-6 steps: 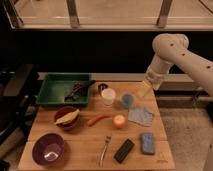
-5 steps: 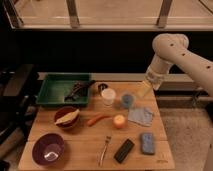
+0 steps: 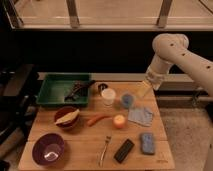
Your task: Place towel in plastic cup
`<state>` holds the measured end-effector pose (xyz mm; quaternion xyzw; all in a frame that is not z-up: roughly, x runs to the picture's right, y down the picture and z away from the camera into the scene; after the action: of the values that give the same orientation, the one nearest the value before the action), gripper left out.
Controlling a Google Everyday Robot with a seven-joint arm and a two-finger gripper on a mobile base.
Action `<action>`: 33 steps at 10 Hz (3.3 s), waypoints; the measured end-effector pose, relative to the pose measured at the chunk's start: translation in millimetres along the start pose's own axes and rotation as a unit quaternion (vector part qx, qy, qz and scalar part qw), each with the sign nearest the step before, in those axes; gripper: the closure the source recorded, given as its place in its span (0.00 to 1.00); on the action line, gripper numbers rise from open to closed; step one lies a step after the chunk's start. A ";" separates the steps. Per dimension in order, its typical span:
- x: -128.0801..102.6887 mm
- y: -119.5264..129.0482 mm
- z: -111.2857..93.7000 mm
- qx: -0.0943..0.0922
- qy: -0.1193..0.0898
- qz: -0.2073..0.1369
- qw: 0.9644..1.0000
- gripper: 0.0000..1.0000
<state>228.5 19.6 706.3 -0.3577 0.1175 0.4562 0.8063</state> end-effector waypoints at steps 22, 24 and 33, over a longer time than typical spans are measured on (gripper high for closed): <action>0.9 -33.1 73.7 0.022 -0.031 0.041 0.998 0.25; -2.7 -37.5 84.7 0.015 -0.038 0.060 0.997 0.25; 9.6 -59.8 114.7 0.006 -0.031 0.103 0.994 0.25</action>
<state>267.1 84.7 811.7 -0.3247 0.1319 0.5471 0.7602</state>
